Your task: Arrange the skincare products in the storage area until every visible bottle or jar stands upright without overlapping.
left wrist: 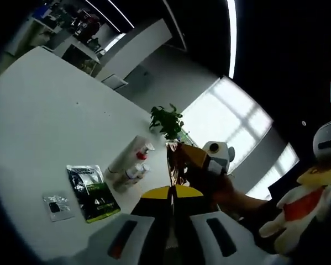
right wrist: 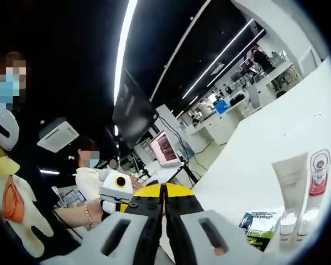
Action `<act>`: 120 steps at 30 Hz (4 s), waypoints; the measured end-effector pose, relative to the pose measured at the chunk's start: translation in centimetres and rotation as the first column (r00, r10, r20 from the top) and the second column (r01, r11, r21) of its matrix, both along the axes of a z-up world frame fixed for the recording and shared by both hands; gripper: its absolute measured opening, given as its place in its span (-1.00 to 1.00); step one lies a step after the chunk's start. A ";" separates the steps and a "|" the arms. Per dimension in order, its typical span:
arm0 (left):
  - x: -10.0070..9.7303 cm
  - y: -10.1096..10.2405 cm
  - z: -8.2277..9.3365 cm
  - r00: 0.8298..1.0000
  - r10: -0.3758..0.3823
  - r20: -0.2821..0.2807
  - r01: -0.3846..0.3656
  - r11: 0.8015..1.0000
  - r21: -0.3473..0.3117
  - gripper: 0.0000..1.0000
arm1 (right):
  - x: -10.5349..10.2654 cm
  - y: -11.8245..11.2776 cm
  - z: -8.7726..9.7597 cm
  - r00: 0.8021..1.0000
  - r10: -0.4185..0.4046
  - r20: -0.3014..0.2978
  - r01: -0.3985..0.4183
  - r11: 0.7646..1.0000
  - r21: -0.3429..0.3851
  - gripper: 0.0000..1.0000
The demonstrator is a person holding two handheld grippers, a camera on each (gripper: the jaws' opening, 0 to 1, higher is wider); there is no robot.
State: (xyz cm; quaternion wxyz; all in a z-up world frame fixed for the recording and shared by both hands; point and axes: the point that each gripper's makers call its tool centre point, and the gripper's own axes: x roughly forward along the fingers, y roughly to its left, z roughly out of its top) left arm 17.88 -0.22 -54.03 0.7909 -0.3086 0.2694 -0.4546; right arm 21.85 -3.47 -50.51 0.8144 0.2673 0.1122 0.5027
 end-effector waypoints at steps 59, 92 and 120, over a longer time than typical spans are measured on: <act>7.5 7.6 -7.5 0.966 0.227 -0.126 -0.194 0.953 0.233 -1.00 | 8.1 6.9 -9.0 0.986 -0.001 0.167 0.110 0.760 -0.641 -0.98; 13.2 10.1 -20.9 0.935 0.287 -0.210 -0.160 0.866 0.473 -1.00 | 14.0 9.1 -23.8 1.000 0.013 0.021 0.007 0.646 -0.764 -0.98; 13.6 9.9 -22.5 0.959 0.249 -0.139 -0.125 0.806 0.579 -0.98 | 14.2 9.3 -26.4 0.994 0.089 0.062 0.005 0.532 -0.847 -0.98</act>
